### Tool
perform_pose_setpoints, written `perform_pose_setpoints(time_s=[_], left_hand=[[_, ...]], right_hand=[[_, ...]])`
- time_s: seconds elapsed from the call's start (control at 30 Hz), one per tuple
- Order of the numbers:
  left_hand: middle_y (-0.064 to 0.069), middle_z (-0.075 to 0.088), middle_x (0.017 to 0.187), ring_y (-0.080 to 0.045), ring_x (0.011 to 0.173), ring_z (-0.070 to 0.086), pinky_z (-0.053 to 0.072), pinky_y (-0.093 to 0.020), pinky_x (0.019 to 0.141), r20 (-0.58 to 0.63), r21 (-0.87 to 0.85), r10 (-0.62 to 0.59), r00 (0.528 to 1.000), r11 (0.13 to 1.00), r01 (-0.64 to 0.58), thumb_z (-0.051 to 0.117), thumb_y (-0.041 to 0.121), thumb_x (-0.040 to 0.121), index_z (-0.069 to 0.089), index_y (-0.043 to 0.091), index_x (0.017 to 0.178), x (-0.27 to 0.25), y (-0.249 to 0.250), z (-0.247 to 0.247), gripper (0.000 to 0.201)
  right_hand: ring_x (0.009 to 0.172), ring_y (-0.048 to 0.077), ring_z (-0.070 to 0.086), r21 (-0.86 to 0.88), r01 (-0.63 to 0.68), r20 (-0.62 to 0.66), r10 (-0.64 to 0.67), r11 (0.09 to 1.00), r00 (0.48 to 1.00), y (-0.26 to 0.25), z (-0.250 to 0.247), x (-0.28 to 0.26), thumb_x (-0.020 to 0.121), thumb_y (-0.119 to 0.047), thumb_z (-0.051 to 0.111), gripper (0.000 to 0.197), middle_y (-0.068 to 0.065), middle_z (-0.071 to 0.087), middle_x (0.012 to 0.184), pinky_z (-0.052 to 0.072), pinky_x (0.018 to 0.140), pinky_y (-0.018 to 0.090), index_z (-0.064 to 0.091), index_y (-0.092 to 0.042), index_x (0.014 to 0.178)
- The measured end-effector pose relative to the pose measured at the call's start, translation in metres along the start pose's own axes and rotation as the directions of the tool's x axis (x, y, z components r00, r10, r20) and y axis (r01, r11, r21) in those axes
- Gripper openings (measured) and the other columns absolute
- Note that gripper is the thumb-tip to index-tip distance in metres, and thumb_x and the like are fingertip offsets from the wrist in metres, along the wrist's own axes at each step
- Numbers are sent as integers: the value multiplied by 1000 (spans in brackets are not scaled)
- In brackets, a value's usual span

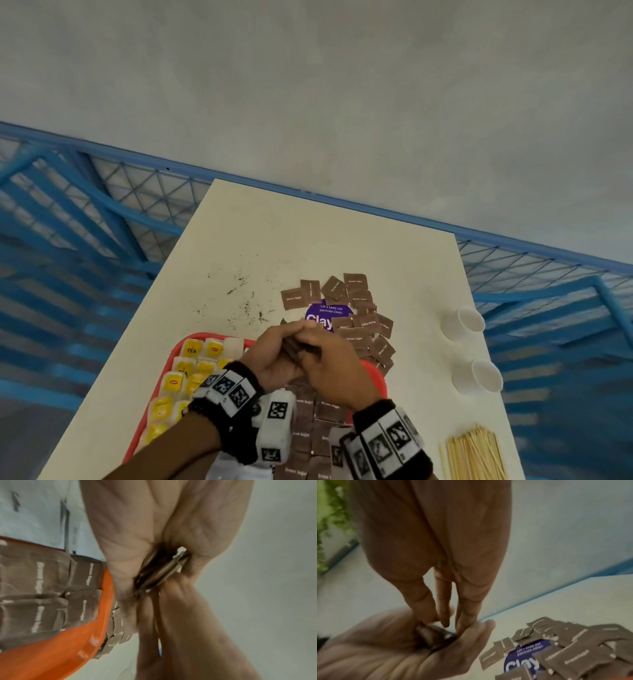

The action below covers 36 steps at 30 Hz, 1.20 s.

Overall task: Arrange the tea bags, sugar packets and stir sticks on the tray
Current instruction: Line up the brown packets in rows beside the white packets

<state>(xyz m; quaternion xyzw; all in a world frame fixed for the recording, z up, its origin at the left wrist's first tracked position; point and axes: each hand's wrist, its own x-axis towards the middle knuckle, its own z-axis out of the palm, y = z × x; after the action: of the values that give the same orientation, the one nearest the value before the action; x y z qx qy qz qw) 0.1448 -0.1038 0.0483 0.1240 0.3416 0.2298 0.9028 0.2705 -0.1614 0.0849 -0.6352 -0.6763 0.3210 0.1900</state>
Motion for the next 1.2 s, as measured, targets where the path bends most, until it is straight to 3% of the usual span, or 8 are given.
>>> perform_pose_setpoints(time_s=[0.1,0.23,0.33,0.53,0.63,0.8,1.0,1.2], left_hand=[[-27,61,119,-32,88,68,56,-55,87,105,97,-9,994,995,-1,51,15,100,53,-3,136,-24,2,-3,41],[-37,48,138,-43,115,48,53,-54,96,231,301,-20,973,952,-52,51,20,103,53,7,138,-58,-3,3,38],[-30,53,118,-28,83,59,62,-43,76,232,353,12,973,931,-96,48,32,103,59,11,133,-75,-12,12,38],[-28,65,104,-39,94,71,63,-41,69,152,542,43,987,832,-120,61,25,95,68,10,116,-116,-31,10,27],[-21,71,91,-38,84,72,60,-33,56,128,675,92,987,722,-155,68,23,92,70,10,106,-126,-38,9,20],[-8,74,82,-27,68,68,52,-27,47,144,834,70,987,529,-159,73,24,89,75,27,110,-133,-47,7,22],[-5,74,75,-26,67,70,52,-26,45,114,855,55,992,504,-126,74,20,88,74,25,106,-131,-63,8,19],[-11,75,80,-24,65,70,49,-24,44,59,898,-16,998,438,-46,76,24,87,75,17,99,-132,-66,2,14]], right_hand=[[85,-19,53,90,-34,-56,39,995,998,-12,-24,-26,87,-15,72,21,-23,58,96,39,74,3,72,-24,106],[86,-9,52,143,-134,-141,154,981,978,-35,-26,-59,73,-47,82,47,-24,52,104,42,68,6,59,-50,113],[85,-14,48,144,-102,-231,134,984,964,-47,-15,-73,71,-40,85,42,-16,54,98,37,68,3,57,-51,100],[57,-2,58,491,-179,-197,309,853,930,-37,-7,-102,77,-14,83,13,-6,67,65,48,61,15,71,-9,79],[67,9,61,515,-205,-118,305,833,945,-28,-6,-117,81,-18,80,10,-2,72,76,51,68,20,73,-11,80],[62,-2,55,532,-204,-104,302,822,948,-18,-5,-134,89,-16,73,4,-11,67,74,42,62,10,74,-12,87],[49,-4,48,477,-232,-89,310,848,947,-13,-1,-148,85,-20,77,21,-16,57,50,38,55,10,70,-11,68],[52,2,49,552,-261,-77,360,792,930,-10,6,-160,95,-31,64,37,-6,59,57,40,58,18,66,-6,68]])
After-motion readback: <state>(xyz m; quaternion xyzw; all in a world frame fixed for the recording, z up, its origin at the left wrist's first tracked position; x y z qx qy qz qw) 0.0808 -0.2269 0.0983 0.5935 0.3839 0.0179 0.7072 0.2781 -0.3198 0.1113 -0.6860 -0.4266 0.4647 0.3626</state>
